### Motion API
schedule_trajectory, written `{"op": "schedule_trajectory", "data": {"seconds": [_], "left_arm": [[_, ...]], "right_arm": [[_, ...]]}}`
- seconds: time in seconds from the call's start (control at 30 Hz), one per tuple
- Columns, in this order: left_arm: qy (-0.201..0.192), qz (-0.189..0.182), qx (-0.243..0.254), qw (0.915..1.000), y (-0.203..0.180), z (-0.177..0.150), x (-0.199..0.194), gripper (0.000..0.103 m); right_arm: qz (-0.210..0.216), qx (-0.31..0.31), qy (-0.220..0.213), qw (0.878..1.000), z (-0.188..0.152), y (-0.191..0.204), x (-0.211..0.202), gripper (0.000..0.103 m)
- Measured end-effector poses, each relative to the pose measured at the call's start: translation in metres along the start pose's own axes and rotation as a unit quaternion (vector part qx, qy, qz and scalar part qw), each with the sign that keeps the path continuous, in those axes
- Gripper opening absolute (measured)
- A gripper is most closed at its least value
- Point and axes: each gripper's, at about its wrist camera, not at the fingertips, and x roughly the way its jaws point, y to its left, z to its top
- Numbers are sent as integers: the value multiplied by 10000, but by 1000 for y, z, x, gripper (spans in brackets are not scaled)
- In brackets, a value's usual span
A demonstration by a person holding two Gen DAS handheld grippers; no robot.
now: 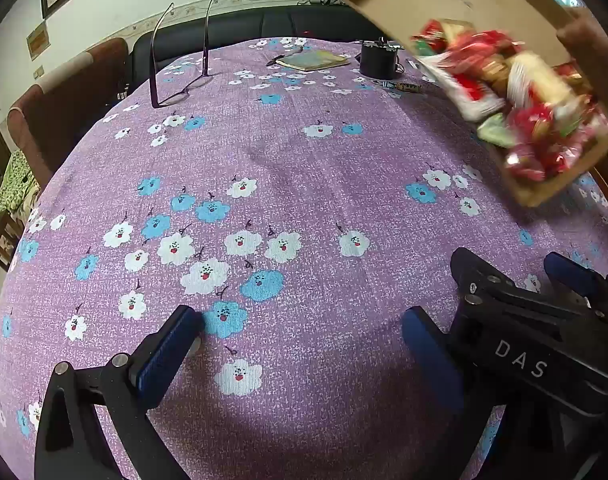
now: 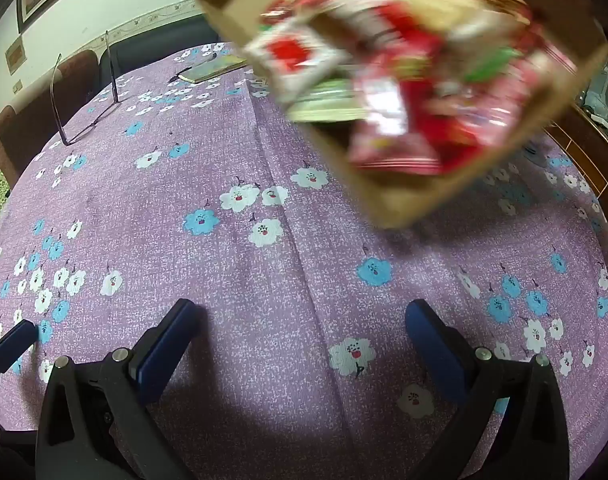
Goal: Organize snacks
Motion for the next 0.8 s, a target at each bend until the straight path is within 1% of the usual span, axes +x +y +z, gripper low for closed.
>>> {"op": "schedule_trajectory", "data": {"seconds": [0.8], "left_arm": [[5, -8, -5, 10000, 0, 0, 0, 103]], "right_arm": [[7, 0, 3, 10000, 5, 0, 5, 103]]}}
